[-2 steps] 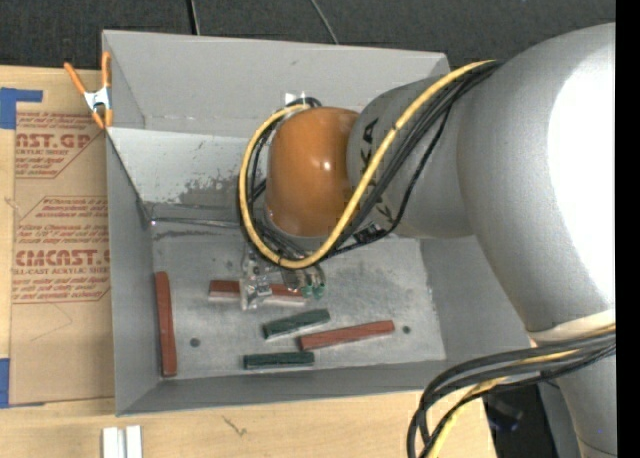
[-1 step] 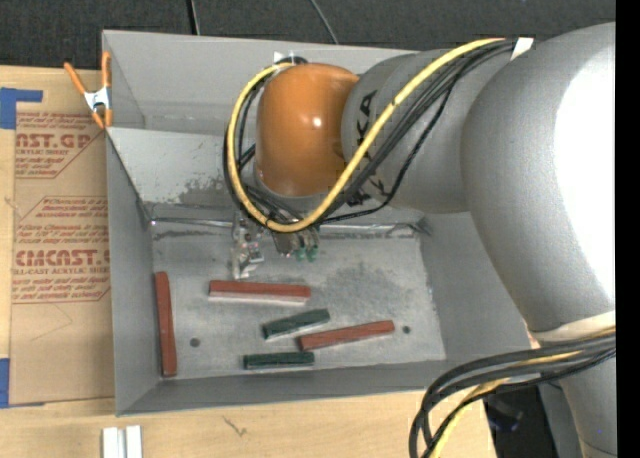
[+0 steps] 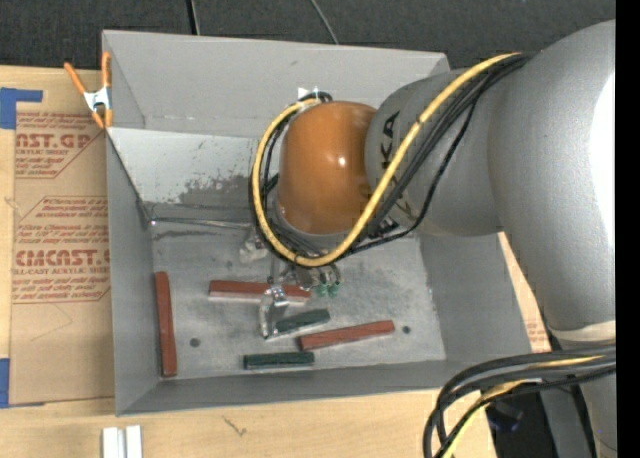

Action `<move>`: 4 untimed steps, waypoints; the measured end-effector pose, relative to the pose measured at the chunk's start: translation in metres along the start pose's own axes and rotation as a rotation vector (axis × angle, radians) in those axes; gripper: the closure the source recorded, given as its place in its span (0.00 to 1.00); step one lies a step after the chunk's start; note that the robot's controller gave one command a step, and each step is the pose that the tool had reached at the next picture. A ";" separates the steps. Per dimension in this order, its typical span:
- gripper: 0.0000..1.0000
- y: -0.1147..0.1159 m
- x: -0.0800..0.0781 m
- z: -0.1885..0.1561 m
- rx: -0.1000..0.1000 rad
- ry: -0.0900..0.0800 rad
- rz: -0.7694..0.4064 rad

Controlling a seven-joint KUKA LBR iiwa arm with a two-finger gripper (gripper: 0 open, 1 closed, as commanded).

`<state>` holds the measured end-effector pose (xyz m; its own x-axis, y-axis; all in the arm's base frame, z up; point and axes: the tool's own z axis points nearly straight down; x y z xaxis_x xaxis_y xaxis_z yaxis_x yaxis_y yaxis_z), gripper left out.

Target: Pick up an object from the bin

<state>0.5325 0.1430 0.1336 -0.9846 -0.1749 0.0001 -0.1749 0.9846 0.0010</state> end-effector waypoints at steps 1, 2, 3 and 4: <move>0.00 0.000 0.000 0.000 0.000 -0.001 0.000; 1.00 0.000 -0.010 0.057 -0.003 -0.014 0.061; 1.00 0.000 -0.010 0.057 -0.003 -0.014 0.061; 1.00 -0.001 -0.009 0.033 0.001 0.002 0.043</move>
Offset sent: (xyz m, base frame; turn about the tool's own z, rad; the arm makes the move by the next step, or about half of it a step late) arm 0.0050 -0.0012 -0.0636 0.0607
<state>0.5419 0.1440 0.1004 -0.9911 -0.1329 0.0023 -0.1329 0.9911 0.0003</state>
